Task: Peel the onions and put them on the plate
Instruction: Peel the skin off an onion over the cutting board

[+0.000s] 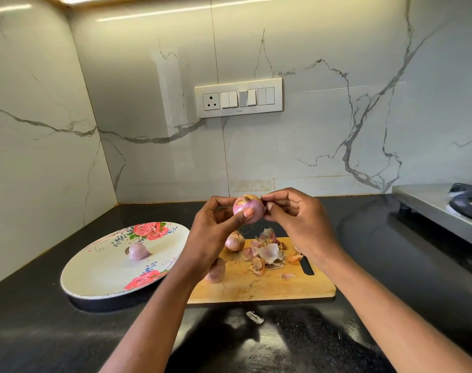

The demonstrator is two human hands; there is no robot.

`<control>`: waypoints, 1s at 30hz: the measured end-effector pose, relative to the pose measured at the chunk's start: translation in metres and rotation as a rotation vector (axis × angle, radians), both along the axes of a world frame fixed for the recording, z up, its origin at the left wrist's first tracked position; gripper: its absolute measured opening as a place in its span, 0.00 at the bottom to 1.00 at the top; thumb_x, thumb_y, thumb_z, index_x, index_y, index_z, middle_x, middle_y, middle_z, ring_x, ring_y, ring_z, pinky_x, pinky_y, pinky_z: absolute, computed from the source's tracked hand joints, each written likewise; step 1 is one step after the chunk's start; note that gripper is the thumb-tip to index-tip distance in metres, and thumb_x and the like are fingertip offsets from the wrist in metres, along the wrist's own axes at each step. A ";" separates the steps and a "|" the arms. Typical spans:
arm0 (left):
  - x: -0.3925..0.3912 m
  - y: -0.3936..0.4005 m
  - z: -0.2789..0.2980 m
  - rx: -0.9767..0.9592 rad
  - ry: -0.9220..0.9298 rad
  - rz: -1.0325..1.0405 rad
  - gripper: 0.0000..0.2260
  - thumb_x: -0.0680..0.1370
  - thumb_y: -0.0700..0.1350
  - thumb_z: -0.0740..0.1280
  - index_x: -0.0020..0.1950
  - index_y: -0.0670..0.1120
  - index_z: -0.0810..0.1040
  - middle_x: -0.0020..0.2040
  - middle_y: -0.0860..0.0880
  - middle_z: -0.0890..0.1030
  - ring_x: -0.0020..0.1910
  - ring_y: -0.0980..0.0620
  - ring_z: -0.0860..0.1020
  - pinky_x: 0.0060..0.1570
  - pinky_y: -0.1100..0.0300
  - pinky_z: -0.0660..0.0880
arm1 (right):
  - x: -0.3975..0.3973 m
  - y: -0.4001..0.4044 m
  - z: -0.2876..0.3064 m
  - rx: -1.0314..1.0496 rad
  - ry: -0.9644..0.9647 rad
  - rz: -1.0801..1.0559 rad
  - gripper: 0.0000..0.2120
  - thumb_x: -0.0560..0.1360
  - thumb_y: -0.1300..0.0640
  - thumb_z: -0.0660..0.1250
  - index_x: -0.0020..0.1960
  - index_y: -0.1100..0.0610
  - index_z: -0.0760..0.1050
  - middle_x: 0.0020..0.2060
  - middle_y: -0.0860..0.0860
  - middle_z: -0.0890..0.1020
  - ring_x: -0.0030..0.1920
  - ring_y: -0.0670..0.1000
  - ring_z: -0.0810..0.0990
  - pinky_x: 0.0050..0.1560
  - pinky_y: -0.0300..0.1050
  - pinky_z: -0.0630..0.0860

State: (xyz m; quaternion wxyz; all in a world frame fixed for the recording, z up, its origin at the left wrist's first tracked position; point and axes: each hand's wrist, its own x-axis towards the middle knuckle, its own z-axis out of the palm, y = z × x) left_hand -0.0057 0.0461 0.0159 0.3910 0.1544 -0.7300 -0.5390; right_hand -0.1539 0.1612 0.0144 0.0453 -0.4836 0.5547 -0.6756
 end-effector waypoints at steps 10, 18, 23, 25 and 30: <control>0.001 -0.003 0.002 0.004 -0.026 0.022 0.26 0.68 0.58 0.74 0.62 0.48 0.77 0.56 0.51 0.84 0.56 0.55 0.83 0.62 0.53 0.79 | 0.004 0.005 0.005 0.005 0.040 0.013 0.11 0.74 0.61 0.76 0.54 0.51 0.80 0.43 0.48 0.88 0.47 0.47 0.87 0.52 0.47 0.83; -0.001 0.000 -0.002 -0.063 -0.056 0.007 0.28 0.65 0.53 0.79 0.60 0.45 0.76 0.54 0.49 0.84 0.53 0.55 0.83 0.52 0.61 0.80 | 0.009 0.004 0.003 0.017 0.107 -0.034 0.12 0.74 0.63 0.76 0.53 0.53 0.77 0.42 0.48 0.85 0.45 0.46 0.85 0.47 0.40 0.82; -0.001 -0.001 -0.001 -0.051 0.003 -0.039 0.26 0.67 0.50 0.78 0.60 0.42 0.76 0.54 0.46 0.85 0.54 0.49 0.84 0.54 0.59 0.80 | 0.012 0.002 0.004 -0.026 0.160 -0.094 0.12 0.72 0.64 0.76 0.49 0.53 0.78 0.42 0.46 0.84 0.43 0.47 0.85 0.48 0.42 0.83; 0.000 0.000 0.000 -0.034 0.016 -0.057 0.25 0.68 0.50 0.77 0.61 0.42 0.76 0.54 0.46 0.85 0.54 0.49 0.84 0.52 0.60 0.79 | 0.017 0.001 0.004 -0.051 0.167 -0.120 0.11 0.72 0.64 0.76 0.49 0.54 0.78 0.41 0.47 0.84 0.42 0.47 0.85 0.47 0.42 0.83; 0.003 -0.002 0.003 -0.008 0.031 -0.094 0.22 0.70 0.47 0.75 0.62 0.42 0.76 0.53 0.48 0.85 0.54 0.50 0.84 0.49 0.65 0.78 | 0.021 -0.005 0.002 -0.094 0.061 -0.194 0.10 0.73 0.63 0.75 0.51 0.54 0.78 0.41 0.47 0.85 0.42 0.45 0.85 0.46 0.40 0.82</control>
